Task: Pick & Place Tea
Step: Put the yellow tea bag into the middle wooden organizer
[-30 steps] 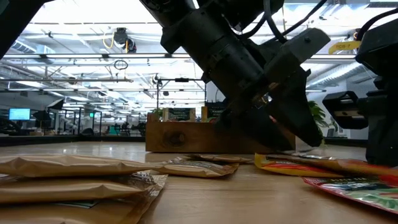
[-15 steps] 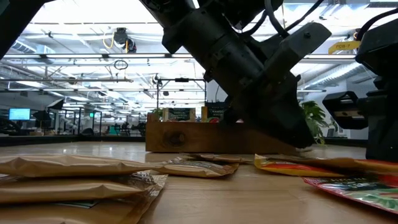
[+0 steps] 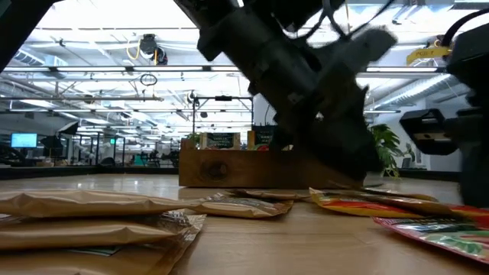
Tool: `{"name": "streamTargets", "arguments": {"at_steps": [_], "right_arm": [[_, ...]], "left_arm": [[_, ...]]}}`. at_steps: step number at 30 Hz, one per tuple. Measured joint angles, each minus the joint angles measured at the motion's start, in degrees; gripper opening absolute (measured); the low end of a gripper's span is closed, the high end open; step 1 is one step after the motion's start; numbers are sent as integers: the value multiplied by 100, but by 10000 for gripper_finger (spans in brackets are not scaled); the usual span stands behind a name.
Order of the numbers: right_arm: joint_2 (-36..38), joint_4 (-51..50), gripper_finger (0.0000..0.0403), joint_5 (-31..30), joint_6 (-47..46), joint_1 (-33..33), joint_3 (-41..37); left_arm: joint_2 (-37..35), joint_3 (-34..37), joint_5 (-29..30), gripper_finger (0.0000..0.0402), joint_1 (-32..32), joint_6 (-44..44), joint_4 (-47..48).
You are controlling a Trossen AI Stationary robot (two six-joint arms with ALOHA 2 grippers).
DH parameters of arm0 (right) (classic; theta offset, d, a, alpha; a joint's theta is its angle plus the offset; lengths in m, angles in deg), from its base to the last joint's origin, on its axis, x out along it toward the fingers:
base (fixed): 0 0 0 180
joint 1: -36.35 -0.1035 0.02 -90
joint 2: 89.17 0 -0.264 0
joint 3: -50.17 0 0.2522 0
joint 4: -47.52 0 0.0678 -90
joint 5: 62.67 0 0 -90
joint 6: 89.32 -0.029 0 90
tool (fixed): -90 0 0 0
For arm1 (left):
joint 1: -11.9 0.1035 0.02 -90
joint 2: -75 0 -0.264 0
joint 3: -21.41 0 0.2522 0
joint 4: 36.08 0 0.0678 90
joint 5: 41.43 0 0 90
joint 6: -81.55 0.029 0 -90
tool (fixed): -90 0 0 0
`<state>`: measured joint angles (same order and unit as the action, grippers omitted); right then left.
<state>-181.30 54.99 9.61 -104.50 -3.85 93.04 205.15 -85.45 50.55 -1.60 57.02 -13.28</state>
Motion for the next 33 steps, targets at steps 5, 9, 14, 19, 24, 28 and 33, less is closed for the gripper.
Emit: {"name": "streamTargets", "arguments": {"at_steps": [5, 9, 14, 19, 24, 28, 33], "right_arm": [[236, -262, 0, -48, 165, -256, 251], [246, -170, 0, -568, 523, -366, 327], [111, -124, 0, -605, 573, -124, 338], [-194, -126, 0, -291, 538, 145, 338], [-433, 0, 0, -152, 394, 390, 351], [-446, -1, 0, -21, 387, 468, 354], [-449, 2, 0, -9, 385, 468, 351]], "left_arm": [[-172, -4, -47, 168, -10, -106, 136], [-188, -2, 29, 195, -44, -430, 582], [-168, 4, 274, 210, -44, -761, 830], [-160, 9, 268, 214, -39, -772, 715], [-155, 11, 253, 214, -50, -798, 667], [-59, 9, 223, 214, -90, -775, 523], [132, -4, 126, 214, -69, -879, 390]]}}
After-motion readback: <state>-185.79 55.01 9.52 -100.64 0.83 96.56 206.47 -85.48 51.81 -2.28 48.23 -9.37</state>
